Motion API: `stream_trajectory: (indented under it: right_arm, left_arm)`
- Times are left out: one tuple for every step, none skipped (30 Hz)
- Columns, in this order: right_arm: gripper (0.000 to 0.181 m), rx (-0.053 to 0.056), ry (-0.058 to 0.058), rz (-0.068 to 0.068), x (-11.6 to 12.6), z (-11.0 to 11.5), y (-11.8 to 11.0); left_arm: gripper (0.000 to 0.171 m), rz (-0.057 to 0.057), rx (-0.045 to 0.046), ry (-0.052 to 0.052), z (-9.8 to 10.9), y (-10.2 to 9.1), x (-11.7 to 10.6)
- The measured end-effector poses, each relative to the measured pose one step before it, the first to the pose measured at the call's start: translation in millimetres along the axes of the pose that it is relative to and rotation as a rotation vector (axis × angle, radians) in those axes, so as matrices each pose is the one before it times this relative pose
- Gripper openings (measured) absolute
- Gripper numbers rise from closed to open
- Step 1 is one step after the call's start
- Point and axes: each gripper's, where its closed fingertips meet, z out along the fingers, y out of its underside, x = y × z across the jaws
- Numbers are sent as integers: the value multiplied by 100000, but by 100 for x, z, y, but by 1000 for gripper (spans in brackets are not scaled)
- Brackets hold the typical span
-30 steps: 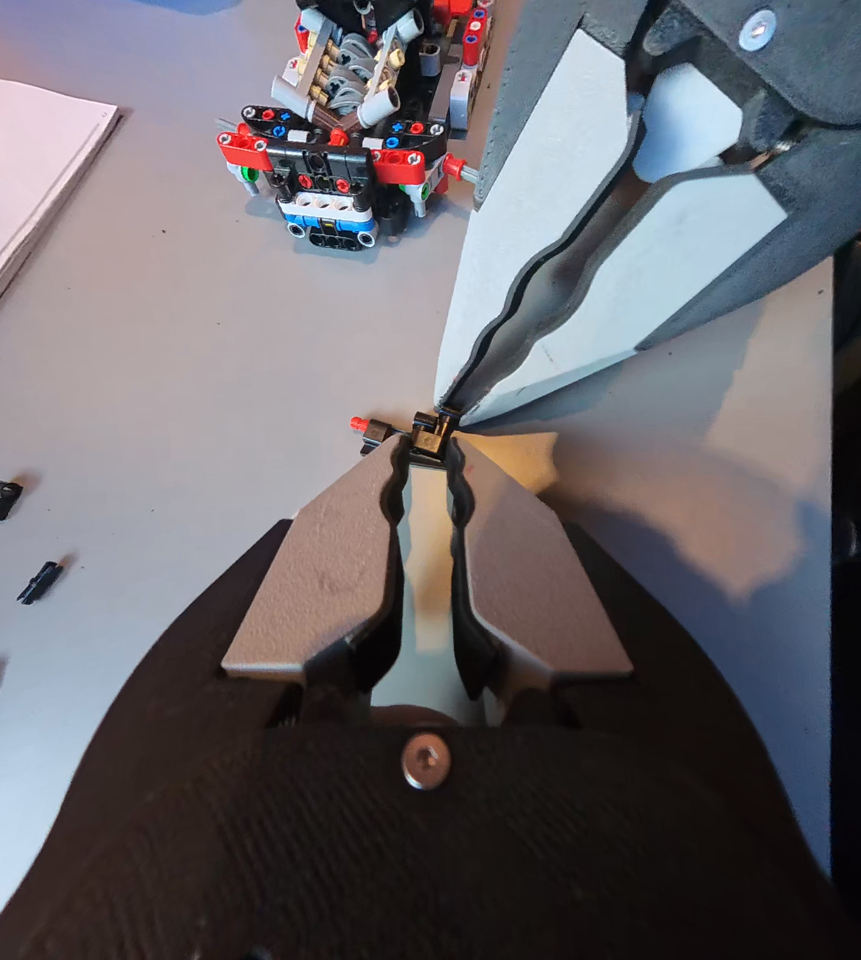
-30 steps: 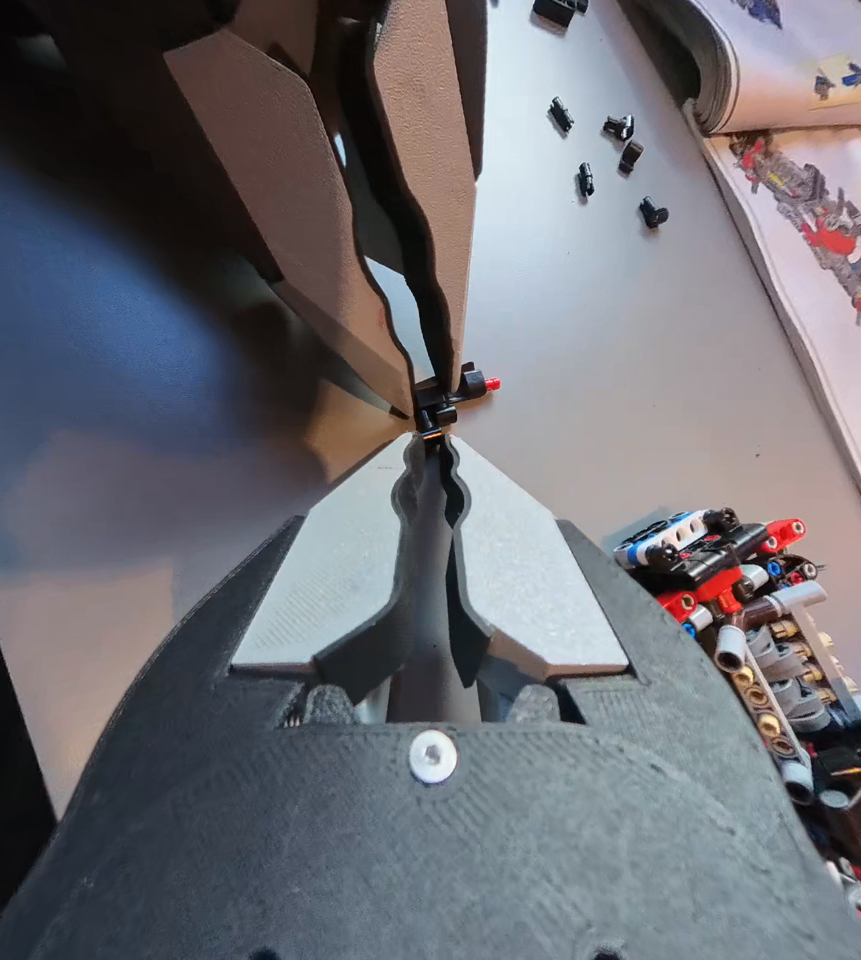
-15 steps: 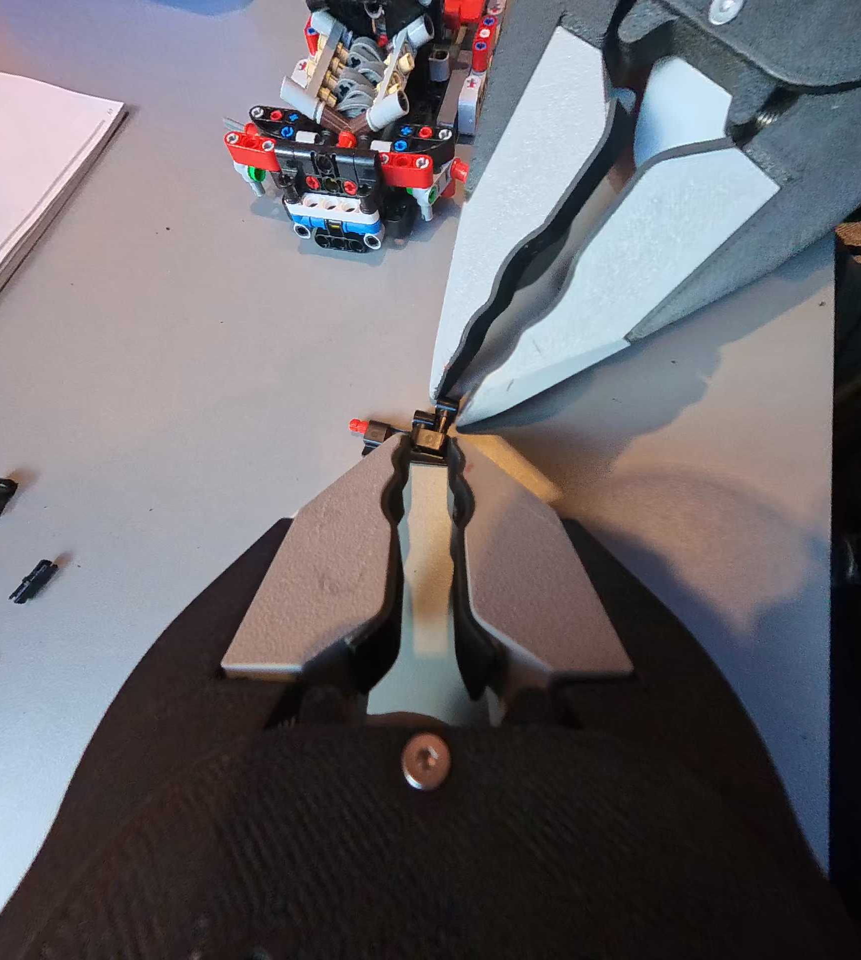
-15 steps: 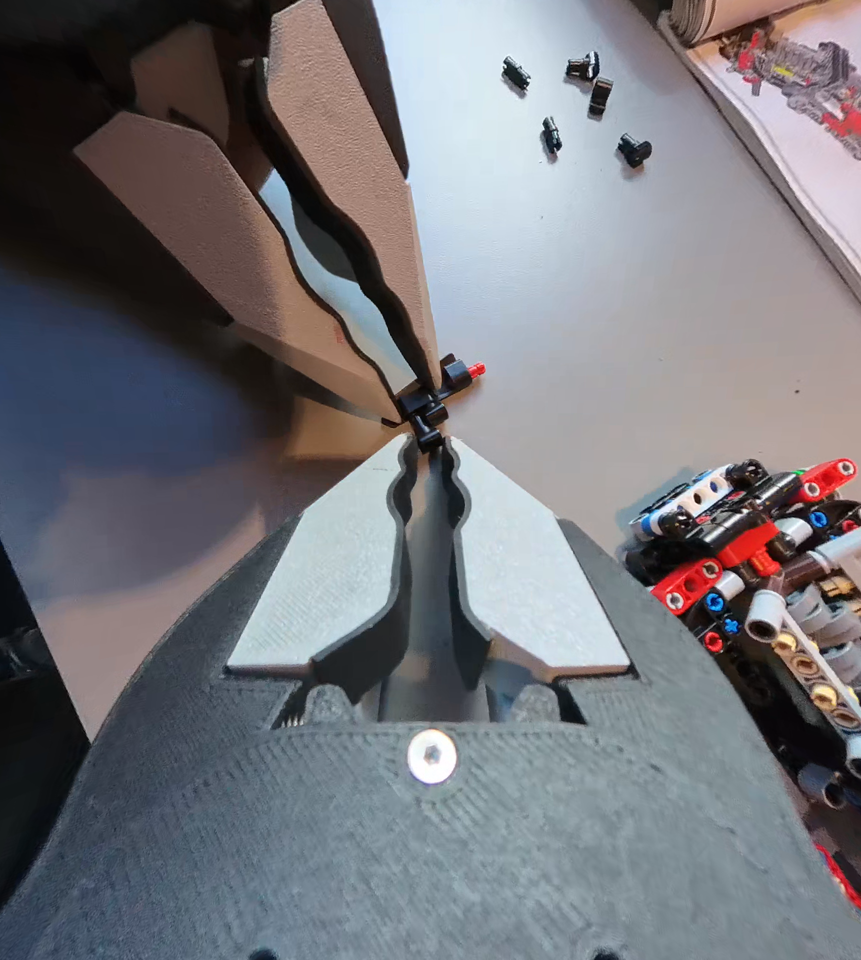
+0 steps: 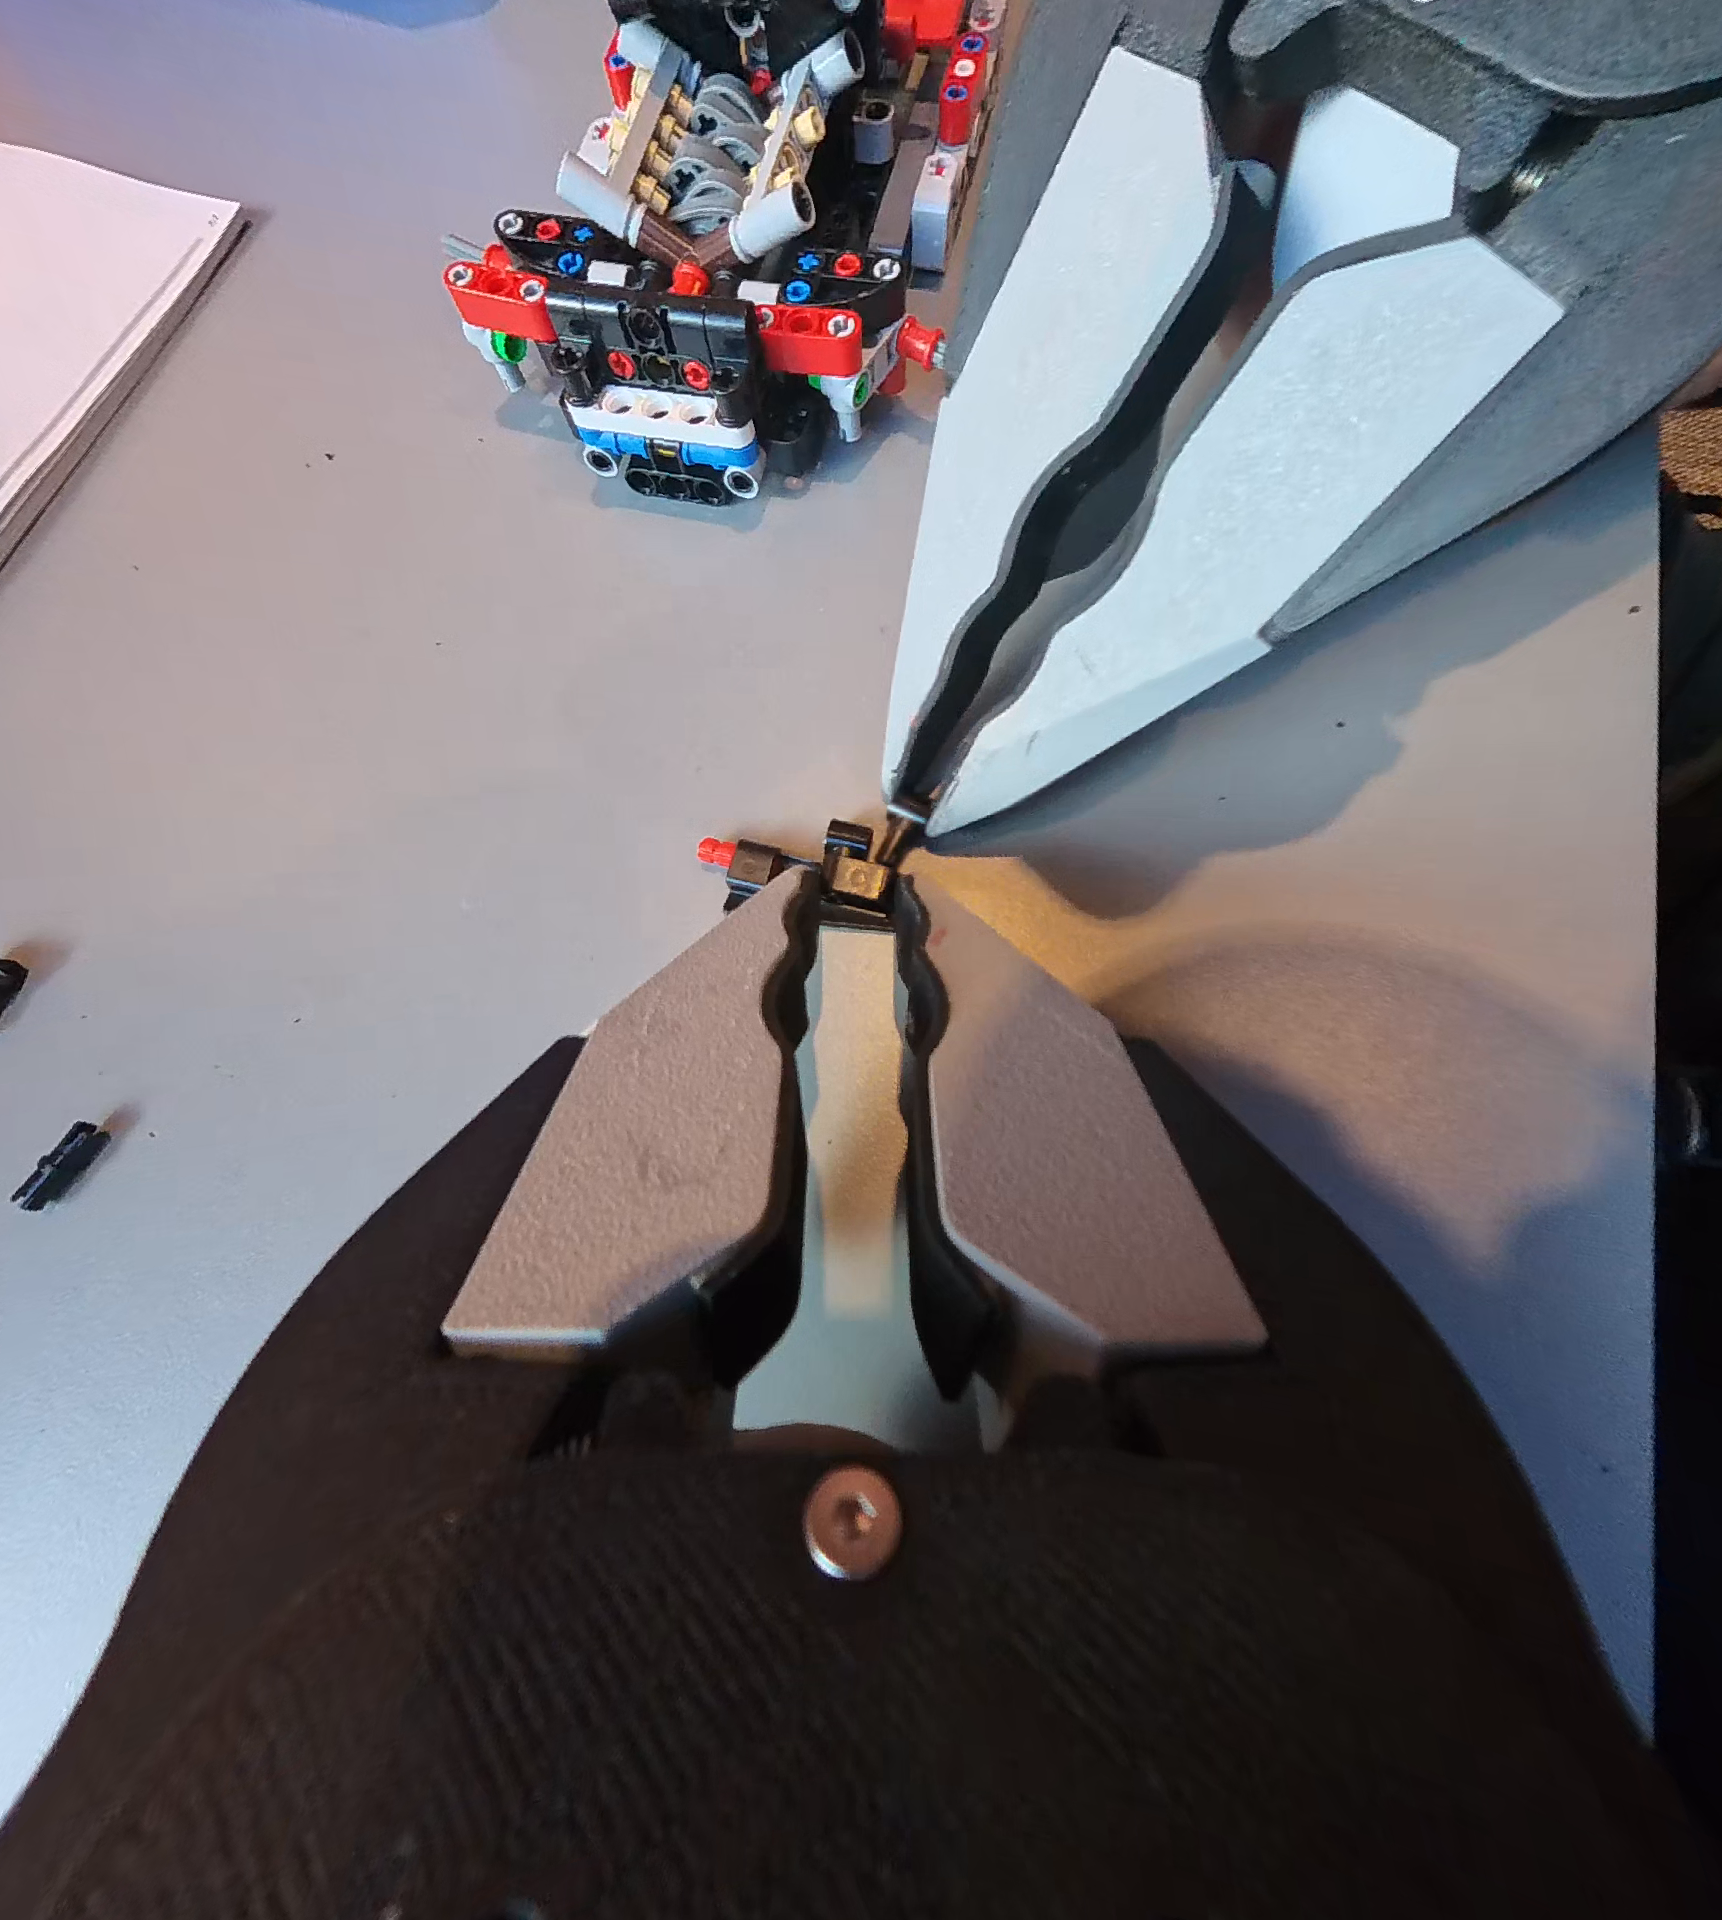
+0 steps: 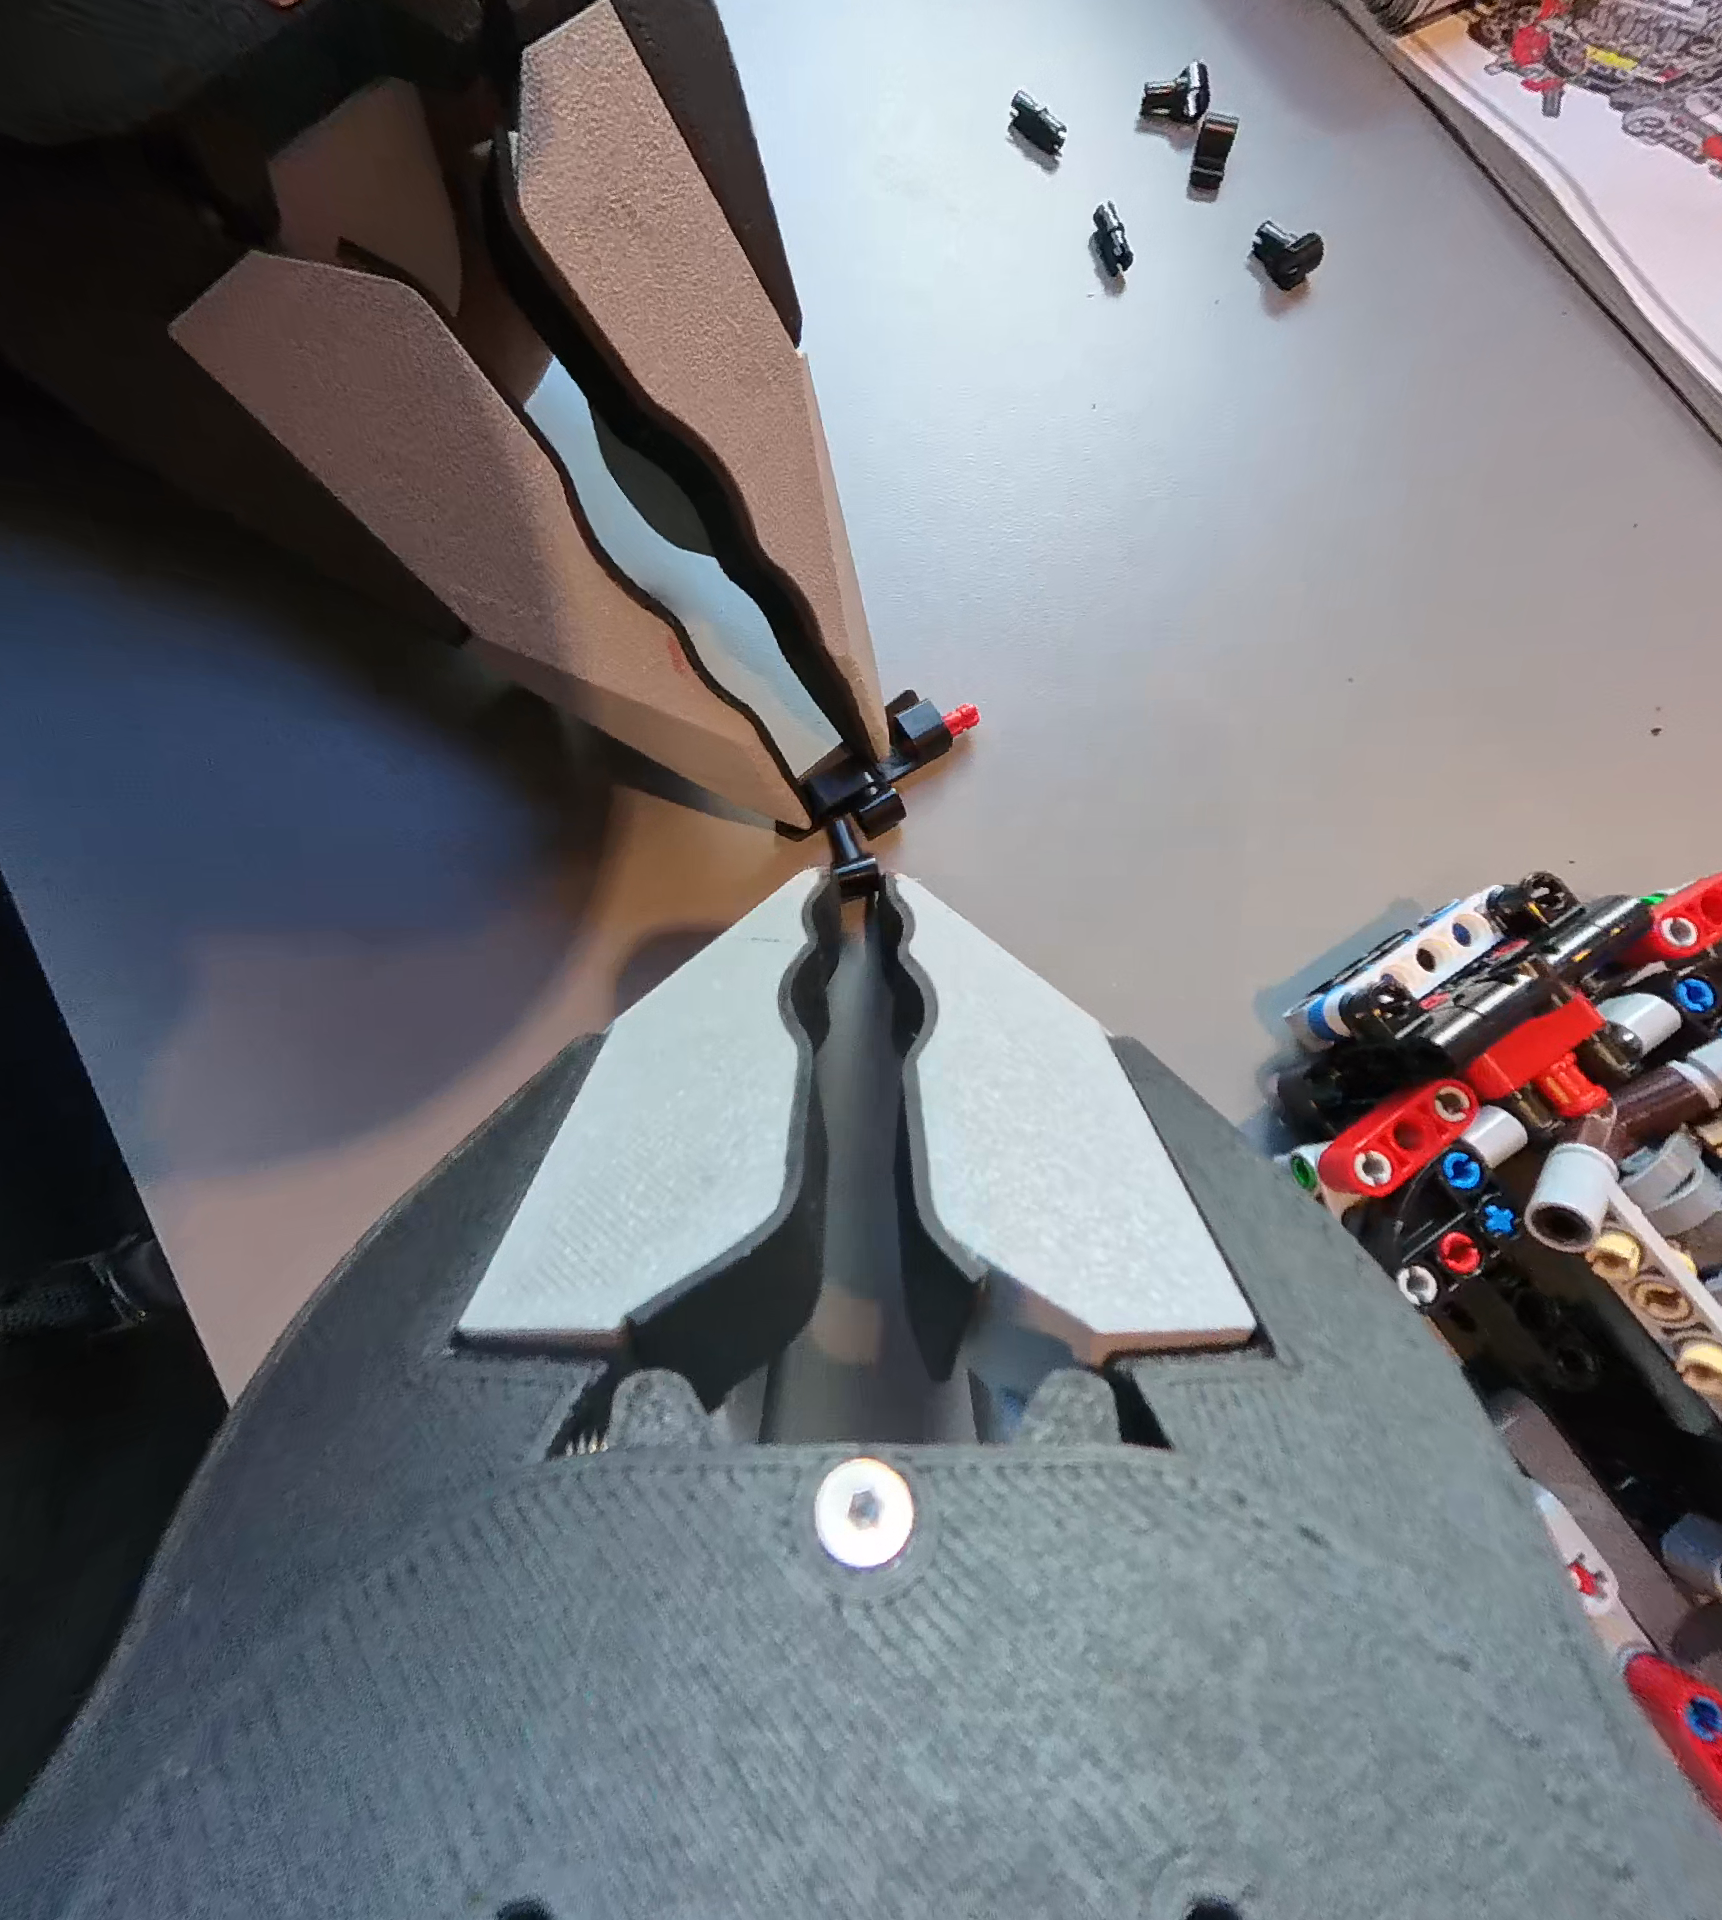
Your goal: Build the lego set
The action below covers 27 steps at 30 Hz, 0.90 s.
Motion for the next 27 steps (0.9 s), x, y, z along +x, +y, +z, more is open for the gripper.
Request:
stream_trajectory:
  right_arm:
    - [4, -14, 437, 217, -28, 45, -53]
    - [4, -64, 432, -41, -71, 42, -33]
    - [4, -125, 845, -395, -27, 28, -17]
    - [4, 24, 932, -793, 9, -2, -2]
    - [4, 271, 617, -790, -10, -33, -22]
    - [4, 300, 257, -746, -29, -45, -27]
    - [4, 245, 129, -777, -20, -51, -4]
    - [4, 355, 68, -634, 9, -61, -15]
    - [4, 452, -156, -398, -11, -47, -33]
    - [4, 137, 189, -339, 68, -9, -1]
    - [4, -708, 666, -458, 139, 62, 107]
    - [4, -933, 724, -824, 119, 114, 111]
    - [4, -193, 767, -1120, 88, 87, -22]
    - [4, -239, 874, -978, 69, 54, -21]
    - [4, -111, 508, -593, 13, 31, -21]
    - [4, -130, 232, -106, 3, 3, 2]
    - [4, -213, 117, 312, 5, -19, 21]
    - [4, -269, 57, 429, 5, -40, 34]
    - [6, -293, -9, 237, -17, -57, 48]
    - [9, -186, 484, 243, 73, -44, 45]
    - [12, 146, 577, 31, 85, -33, 8]
    - [14, 300, -22, -478, -3, -20, 6]
    - [14, 179, -61, -434, -18, -15, 9]
    - [14, -91, 140, -47, 11, -33, 22]
    - [15, -231, 360, -41, 48, -33, 33]
    - [15, -276, 566, -294, 69, -52, 50]
    - [15, -317, 552, -243, 48, -67, 65]
  left_arm:
    - [11, 281, 13, -34, -2, -2, 20]
    - [11, 105, 8, -21, 3, -4, 3]
    - [11, -72, -5, 66, -3, 4, 1]
    - [11, -143, 13, 132, -4, 4, 1]
    - [11, -176, 11, 153, -7, -6, -3]
    - [11, -87, 6, 78, -2, 2, 3]
    - [11, 57, 10, -29, 3, -4, 6]
    - [11, 85, 6, -66, -3, 2, -6]
    - [11, 22, 5, -10, -4, 2, 6]
    - [11, -46, 7, 45, 4, -4, 1]
    - [11, -94, 6, 79, 2, -1, -5]
    - [11, 11, -3, 7, -4, 3, 9]
    - [11, 99, -9, -142, 2, -2, -13]
    - [11, 18, -36, -388, -7, -5, -42]
    - [11, -96, -14, -200, -7, 8, -26]
    - [11, -155, 3, 100, 0, 3, -11]
    - [11, -177, 9, 179, 0, 2, 2]
    - [11, -155, 20, 239, 7, -6, 13]
    - [11, -135, 8, 174, -4, 5, 7]
    - [11, -122, 3, 126, -5, 5, -1]
    - [11, -109, 3, 116, 2, -1, 2]
    - [11, -106, 2, 116, 2, -1, 1]
    - [11, -94, -2, 96, 1, 0, -2]
    - [11, -64, 2, 81, -2, 3, 2]
    - [11, -43, 3, 44, -2, 2, -4]
    - [11, -5, 3, 12, 0, 0, 2]
    - [11, -9, 0, 13, 0, 0, 2]
